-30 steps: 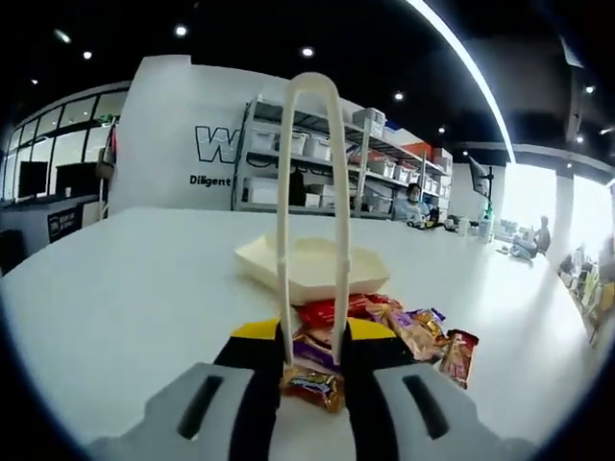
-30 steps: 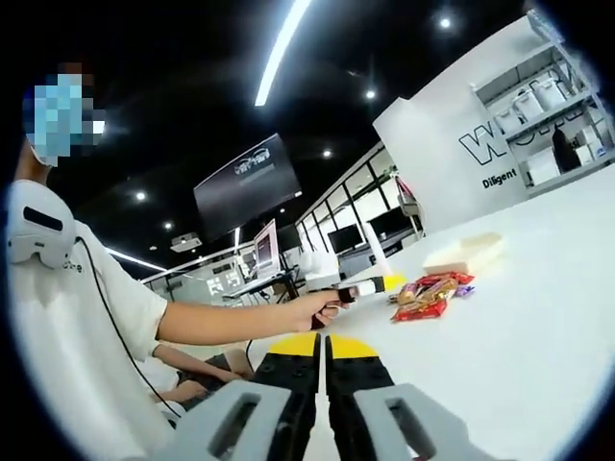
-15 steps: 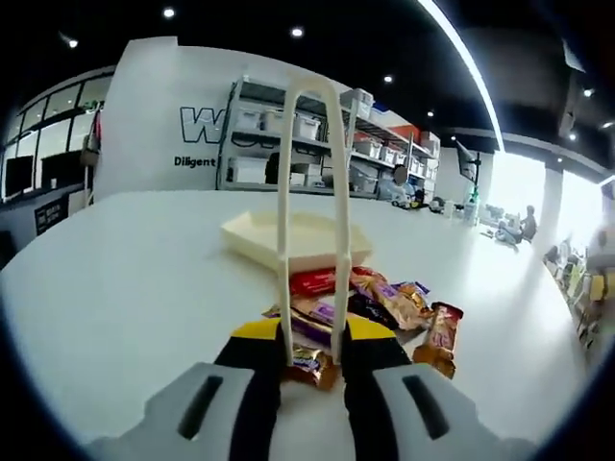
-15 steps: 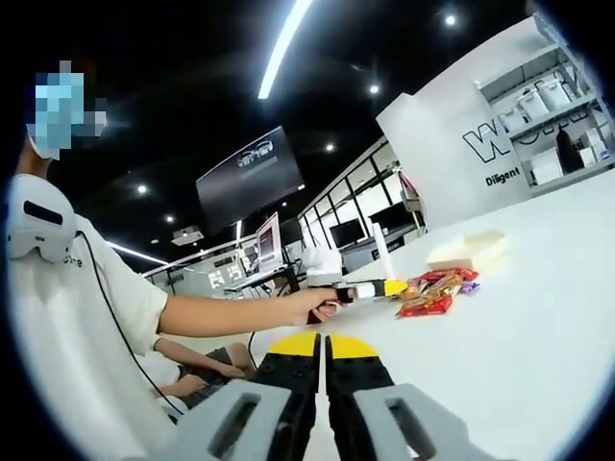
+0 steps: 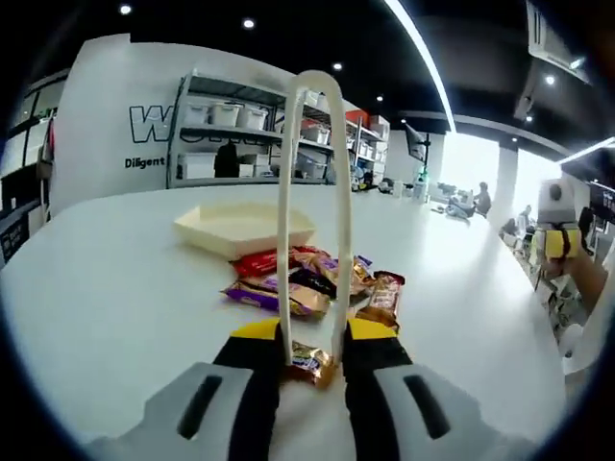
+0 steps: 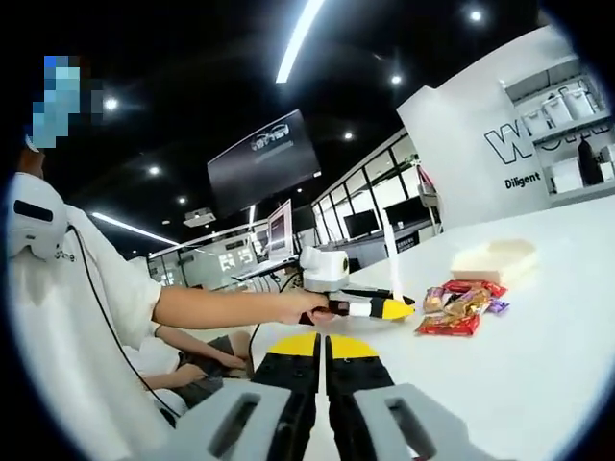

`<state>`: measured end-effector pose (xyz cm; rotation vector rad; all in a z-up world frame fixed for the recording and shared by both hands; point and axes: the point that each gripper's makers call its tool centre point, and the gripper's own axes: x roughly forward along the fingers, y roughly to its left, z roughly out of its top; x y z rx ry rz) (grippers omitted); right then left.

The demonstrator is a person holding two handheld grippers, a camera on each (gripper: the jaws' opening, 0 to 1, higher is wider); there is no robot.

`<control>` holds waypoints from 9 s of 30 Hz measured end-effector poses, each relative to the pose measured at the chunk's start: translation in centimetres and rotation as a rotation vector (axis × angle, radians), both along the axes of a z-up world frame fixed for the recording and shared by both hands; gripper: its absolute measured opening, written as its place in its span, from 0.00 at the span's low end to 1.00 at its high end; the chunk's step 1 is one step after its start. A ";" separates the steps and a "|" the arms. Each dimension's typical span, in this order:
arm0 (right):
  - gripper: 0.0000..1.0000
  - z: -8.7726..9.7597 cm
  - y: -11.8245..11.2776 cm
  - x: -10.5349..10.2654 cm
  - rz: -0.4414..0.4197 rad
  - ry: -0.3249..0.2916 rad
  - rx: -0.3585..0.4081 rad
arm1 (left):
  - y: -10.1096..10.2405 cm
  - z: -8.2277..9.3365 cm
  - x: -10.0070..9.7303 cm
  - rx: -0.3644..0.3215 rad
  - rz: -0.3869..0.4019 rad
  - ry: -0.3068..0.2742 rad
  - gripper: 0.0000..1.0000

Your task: Place the target food into the container with the food tongs after gripping and lifting it, then release it inside without dropping or visibly crushing the food.

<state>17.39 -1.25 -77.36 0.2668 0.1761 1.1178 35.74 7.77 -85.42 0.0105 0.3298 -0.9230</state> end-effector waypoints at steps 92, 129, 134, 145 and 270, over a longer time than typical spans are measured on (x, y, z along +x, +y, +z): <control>0.00 0.8 -2.5 5.5 -0.189 0.026 0.103 | 4.3 0.3 -2.0 -0.001 0.342 -0.012 0.26; 0.00 -2.0 -2.8 5.8 -0.191 0.067 -0.011 | -3.3 0.6 -6.0 0.068 -0.119 -0.031 0.25; 0.00 -4.5 -1.6 7.7 -0.186 0.057 -0.152 | -2.4 0.9 -6.2 0.065 -0.090 -0.034 0.26; 0.00 -7.6 4.7 8.5 -0.111 0.068 -0.288 | 0.1 2.1 -7.1 -0.018 -0.022 -0.019 0.27; 0.86 -6.1 -7.0 4.3 -0.381 -0.004 -0.339 | -6.9 5.7 2.5 0.041 -0.035 -0.013 0.20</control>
